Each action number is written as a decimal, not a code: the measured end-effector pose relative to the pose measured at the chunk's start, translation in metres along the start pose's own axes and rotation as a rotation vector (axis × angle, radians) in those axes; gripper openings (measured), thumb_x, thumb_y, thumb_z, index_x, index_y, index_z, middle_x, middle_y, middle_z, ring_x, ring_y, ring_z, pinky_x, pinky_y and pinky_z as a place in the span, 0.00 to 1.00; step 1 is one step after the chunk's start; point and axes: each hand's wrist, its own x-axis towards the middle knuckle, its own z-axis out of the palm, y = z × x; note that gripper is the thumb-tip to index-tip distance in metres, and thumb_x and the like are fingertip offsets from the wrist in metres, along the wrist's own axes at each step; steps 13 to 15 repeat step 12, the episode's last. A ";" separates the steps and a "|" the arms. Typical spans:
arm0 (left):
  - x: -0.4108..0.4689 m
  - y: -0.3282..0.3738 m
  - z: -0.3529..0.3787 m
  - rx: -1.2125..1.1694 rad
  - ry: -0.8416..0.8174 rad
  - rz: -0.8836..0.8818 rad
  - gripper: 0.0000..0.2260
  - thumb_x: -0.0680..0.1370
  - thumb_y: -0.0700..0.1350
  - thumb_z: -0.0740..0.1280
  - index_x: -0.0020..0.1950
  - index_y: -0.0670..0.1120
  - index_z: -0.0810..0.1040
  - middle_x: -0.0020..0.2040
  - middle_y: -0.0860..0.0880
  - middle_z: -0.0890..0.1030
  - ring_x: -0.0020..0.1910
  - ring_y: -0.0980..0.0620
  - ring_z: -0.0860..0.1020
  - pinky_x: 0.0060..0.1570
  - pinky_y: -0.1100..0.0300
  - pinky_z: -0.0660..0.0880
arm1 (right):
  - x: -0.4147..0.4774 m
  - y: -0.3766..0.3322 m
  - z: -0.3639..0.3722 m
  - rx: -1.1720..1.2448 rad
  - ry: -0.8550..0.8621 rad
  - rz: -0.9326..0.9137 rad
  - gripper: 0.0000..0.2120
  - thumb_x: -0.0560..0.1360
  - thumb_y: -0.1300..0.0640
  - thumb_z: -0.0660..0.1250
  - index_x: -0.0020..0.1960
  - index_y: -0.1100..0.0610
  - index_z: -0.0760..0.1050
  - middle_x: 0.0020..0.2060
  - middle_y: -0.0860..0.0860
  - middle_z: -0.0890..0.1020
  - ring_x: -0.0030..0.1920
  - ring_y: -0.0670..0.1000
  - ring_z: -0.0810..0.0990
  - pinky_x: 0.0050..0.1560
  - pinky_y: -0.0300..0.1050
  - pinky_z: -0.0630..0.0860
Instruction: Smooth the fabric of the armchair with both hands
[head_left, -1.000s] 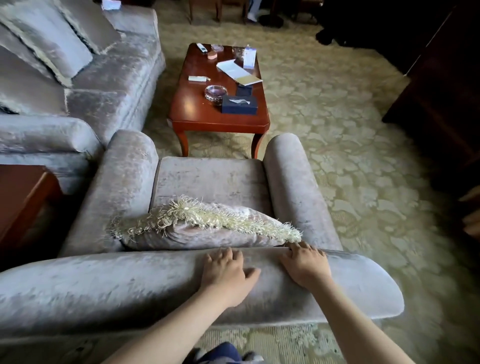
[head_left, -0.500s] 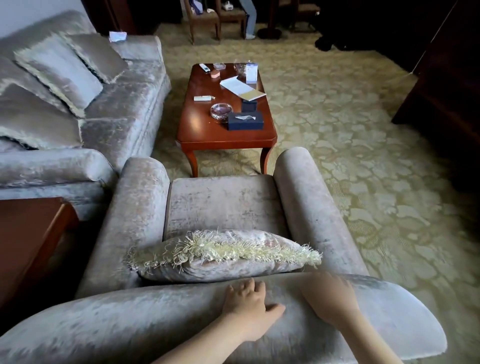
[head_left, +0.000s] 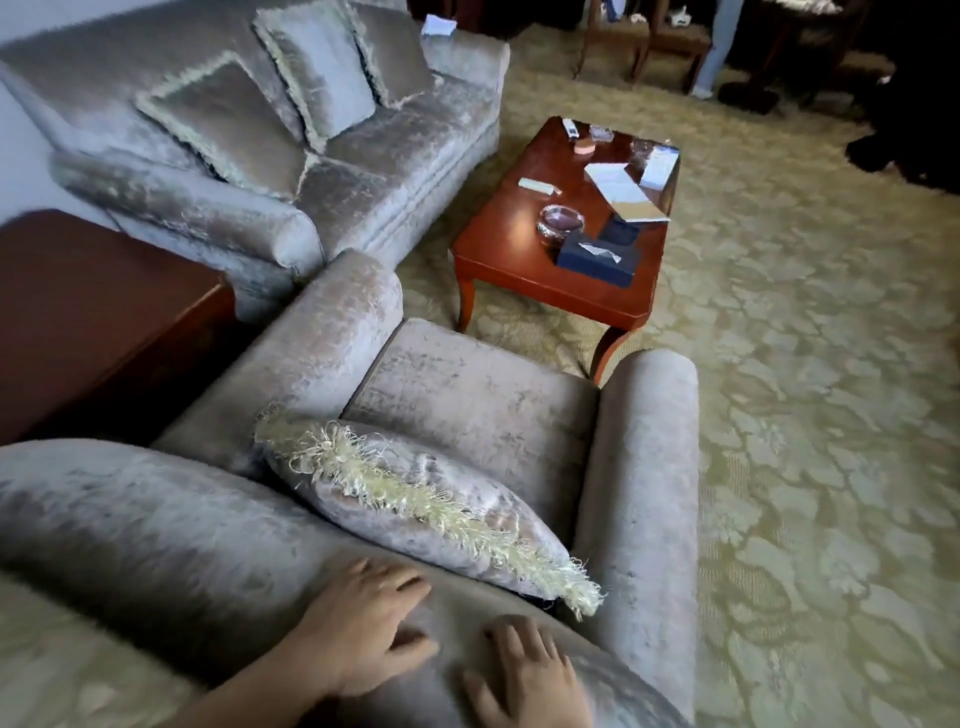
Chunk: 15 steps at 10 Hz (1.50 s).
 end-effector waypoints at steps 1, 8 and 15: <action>0.007 0.010 -0.003 0.062 -0.069 -0.081 0.28 0.70 0.70 0.55 0.60 0.55 0.79 0.59 0.58 0.79 0.55 0.59 0.78 0.56 0.63 0.71 | 0.000 0.020 -0.013 -0.042 -0.034 -0.235 0.31 0.61 0.30 0.63 0.57 0.44 0.79 0.57 0.42 0.80 0.55 0.40 0.80 0.51 0.30 0.75; -0.029 0.187 0.058 -0.002 0.250 -0.881 0.29 0.80 0.53 0.49 0.76 0.41 0.42 0.77 0.42 0.40 0.75 0.47 0.38 0.72 0.51 0.40 | -0.012 0.025 -0.007 -0.242 -0.014 -0.292 0.26 0.79 0.45 0.49 0.65 0.62 0.70 0.64 0.63 0.74 0.62 0.63 0.74 0.60 0.56 0.71; -0.032 0.242 0.023 -0.063 0.123 -1.101 0.28 0.79 0.53 0.56 0.75 0.41 0.56 0.76 0.41 0.56 0.73 0.44 0.58 0.69 0.51 0.59 | -0.017 0.015 -0.070 -0.567 -0.126 -0.919 0.17 0.79 0.53 0.55 0.63 0.59 0.72 0.61 0.58 0.77 0.60 0.59 0.77 0.58 0.51 0.72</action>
